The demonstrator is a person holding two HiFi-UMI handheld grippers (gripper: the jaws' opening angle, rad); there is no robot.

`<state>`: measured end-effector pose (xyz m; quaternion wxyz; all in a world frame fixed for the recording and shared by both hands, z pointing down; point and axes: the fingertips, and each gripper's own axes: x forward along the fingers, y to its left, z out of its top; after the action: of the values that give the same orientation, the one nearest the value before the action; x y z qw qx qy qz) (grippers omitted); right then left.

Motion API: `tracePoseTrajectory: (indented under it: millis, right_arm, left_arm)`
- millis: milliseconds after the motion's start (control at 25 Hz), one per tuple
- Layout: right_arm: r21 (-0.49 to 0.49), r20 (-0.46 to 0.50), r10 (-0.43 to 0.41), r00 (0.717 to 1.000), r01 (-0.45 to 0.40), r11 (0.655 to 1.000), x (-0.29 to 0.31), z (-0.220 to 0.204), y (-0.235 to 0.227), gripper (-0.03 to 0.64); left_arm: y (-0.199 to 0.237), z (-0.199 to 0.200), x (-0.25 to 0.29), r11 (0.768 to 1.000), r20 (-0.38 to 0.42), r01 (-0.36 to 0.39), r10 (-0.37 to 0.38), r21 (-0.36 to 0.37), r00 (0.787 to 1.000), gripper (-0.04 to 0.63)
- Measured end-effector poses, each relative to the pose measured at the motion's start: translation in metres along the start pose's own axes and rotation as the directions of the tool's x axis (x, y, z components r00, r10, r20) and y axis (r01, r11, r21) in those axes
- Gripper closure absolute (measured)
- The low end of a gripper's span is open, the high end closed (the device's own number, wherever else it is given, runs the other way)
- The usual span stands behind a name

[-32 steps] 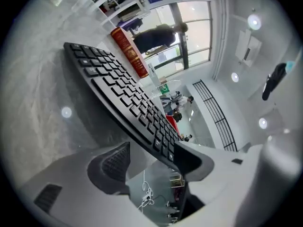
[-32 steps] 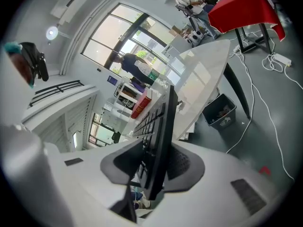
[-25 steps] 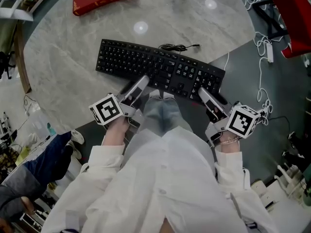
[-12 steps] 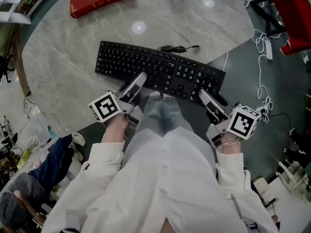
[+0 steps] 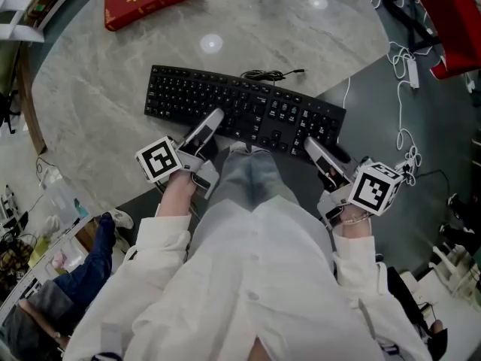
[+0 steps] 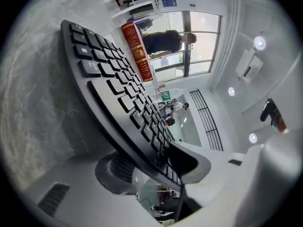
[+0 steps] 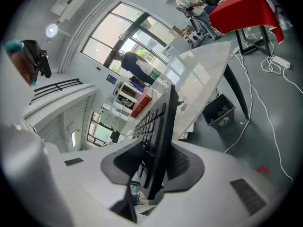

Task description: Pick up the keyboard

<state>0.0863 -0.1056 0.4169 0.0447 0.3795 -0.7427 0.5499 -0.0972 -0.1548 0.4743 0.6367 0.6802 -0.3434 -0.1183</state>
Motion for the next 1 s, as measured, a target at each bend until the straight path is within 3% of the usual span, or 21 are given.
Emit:
tracePoseTrajectory:
  millis: [240, 720, 880, 1000]
  right_arm:
    - [-0.012, 0.003, 0.019, 1.0, -0.018, 1.0, 0.002, -0.001, -0.003, 0.477]
    - [-0.035, 0.028, 0.038, 0.999, -0.037, 0.999, -0.01, 0.0, 0.013, 0.477]
    - [-0.026, 0.043, 0.03, 0.999, -0.029, 0.999, 0.01, -0.023, -0.034, 0.477]
    - [-0.08, 0.057, 0.05, 0.997, -0.045, 0.996, 0.019, -0.025, -0.05, 0.476]
  left_arm:
    - [-0.004, 0.001, 0.0, 0.996, 0.015, 0.015, -0.016, 0.084, 1.0, 0.396]
    - [-0.023, 0.0, -0.015, 0.991, 0.042, 0.032, -0.037, 0.132, 0.998, 0.402]
    - [0.027, -0.015, 0.003, 0.985, 0.054, 0.059, -0.068, 0.165, 0.996, 0.405]
    - [0.043, -0.018, 0.014, 0.977, 0.062, 0.09, -0.104, 0.193, 0.993, 0.407]
